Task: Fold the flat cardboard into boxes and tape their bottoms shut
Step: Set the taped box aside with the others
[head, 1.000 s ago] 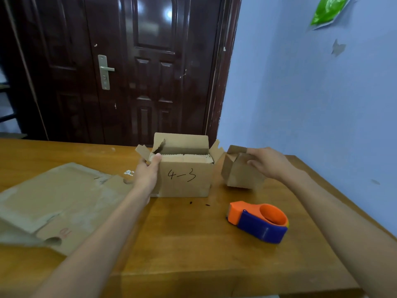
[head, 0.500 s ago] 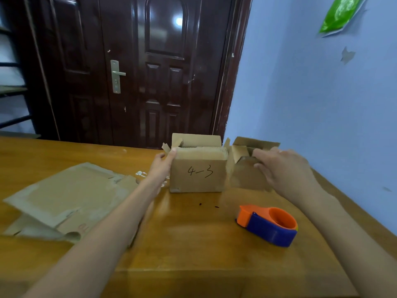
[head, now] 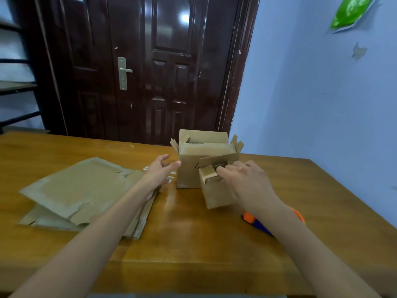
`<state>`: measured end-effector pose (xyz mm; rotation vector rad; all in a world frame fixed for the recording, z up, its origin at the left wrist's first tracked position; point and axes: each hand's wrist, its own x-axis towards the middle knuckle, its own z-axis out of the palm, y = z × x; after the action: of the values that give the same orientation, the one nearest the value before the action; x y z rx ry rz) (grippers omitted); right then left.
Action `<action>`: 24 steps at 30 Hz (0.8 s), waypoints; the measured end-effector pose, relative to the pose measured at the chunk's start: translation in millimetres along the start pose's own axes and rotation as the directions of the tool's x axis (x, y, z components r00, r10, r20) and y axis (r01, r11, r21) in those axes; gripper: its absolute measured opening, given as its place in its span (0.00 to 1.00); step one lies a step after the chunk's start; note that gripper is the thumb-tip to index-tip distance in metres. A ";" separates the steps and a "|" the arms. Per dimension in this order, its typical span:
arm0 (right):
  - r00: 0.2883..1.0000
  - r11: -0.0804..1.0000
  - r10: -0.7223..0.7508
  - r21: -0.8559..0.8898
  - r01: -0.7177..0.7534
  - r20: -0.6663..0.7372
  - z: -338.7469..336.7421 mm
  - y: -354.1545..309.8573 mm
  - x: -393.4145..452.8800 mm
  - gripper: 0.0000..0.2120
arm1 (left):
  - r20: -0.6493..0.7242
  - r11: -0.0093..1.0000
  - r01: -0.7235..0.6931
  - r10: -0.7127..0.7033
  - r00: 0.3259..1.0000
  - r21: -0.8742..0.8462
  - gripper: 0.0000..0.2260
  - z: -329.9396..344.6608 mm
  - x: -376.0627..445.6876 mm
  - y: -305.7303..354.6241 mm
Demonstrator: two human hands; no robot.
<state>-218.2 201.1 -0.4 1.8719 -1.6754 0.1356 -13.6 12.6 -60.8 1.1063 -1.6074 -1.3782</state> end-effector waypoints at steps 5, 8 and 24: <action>1.000 1.000 0.007 0.030 -0.006 -0.017 4.8 -15.5 14.7 0.06 | 0.021 0.999 -0.017 0.016 1.000 0.030 0.34 1.7 -2.8 1.6; 0.999 0.998 0.002 0.062 -0.005 0.048 14.8 -23.6 17.4 0.05 | 0.027 0.999 -0.022 0.021 0.999 0.044 0.34 4.8 -6.4 3.0; 0.756 0.464 0.427 0.597 -0.654 0.496 25.8 23.8 -3.6 0.62 | 0.247 0.973 -0.102 0.048 0.968 0.209 0.69 10.3 -26.8 -3.6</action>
<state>-249.2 191.2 -14.0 1.8119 -2.6954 1.0335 -12.9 41.1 -65.9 1.0203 -1.9965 -1.3488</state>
